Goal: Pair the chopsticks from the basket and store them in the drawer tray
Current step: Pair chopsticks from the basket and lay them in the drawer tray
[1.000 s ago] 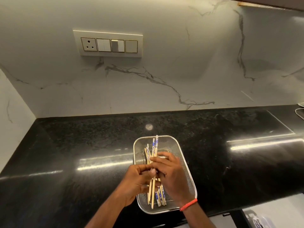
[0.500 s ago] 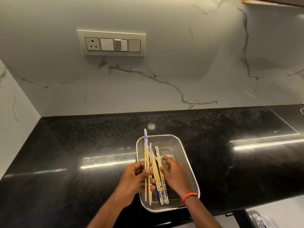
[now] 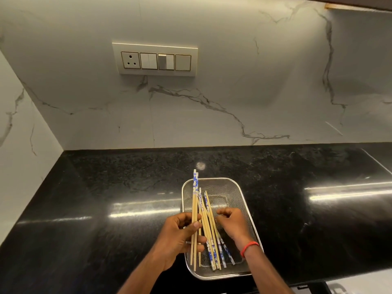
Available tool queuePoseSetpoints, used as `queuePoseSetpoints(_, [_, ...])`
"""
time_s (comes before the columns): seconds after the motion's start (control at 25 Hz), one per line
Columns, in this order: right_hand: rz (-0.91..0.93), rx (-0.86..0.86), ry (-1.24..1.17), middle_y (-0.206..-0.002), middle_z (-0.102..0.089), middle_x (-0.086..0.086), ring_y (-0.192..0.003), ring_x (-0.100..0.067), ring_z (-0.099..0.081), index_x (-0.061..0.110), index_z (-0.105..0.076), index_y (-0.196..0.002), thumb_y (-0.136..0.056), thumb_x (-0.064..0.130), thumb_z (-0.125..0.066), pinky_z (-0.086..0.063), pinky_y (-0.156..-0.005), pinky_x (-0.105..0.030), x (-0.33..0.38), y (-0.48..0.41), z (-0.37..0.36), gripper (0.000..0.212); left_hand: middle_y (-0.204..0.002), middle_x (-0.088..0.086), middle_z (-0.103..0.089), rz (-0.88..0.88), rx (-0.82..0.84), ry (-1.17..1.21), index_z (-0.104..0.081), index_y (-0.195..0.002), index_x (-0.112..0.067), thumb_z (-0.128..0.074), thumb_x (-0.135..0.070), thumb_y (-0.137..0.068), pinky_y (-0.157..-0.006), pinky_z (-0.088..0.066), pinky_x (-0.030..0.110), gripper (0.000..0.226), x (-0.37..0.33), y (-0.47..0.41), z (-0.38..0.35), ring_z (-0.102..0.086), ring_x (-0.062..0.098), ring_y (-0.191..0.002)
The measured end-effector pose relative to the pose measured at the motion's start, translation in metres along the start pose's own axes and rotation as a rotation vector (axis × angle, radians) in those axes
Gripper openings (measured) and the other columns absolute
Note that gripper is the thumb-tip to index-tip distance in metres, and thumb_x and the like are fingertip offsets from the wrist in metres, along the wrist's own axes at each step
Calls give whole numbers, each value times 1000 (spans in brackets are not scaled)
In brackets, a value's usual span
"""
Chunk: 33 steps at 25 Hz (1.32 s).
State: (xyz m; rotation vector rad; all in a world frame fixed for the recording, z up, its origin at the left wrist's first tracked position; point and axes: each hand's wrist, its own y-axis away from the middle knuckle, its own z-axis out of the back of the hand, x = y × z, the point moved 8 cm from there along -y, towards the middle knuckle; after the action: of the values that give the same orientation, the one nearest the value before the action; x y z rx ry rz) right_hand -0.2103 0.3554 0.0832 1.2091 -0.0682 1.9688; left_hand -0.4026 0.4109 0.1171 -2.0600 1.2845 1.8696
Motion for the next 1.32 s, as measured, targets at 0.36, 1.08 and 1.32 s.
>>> queuePoseSetpoints(0.36, [88,-7,273,-89,-72,10,-81,-3,-66,26,-72,-98,-92,28,-66,-58,-84,-33,3,1,-6,8,-102,17,-76,13,21,3,-69,-110,-6,-64,-2,-91,-64,-64,45,20,-1,-5,-11,-75,35,-80])
queuePoseSetpoints(1.08, [458,42,122,-102,-71,20,-94,4,-66,38,-69,-110,-93,30,-63,-54,-85,-15,66,69,4,20,-89,21,-76,51,94,88,-64,-117,-2,-55,-10,-99,-57,-63,39,21,3,-12,-16,-73,32,-70])
queuePoseSetpoints(1.32, [392,41,17,-93,-71,14,-91,5,-65,36,-67,-96,-80,41,-76,-57,-83,-19,60,60,12,19,-99,27,-74,51,87,114,-63,-119,-3,-60,-9,-95,-70,-63,50,25,4,-16,-18,-73,38,-80])
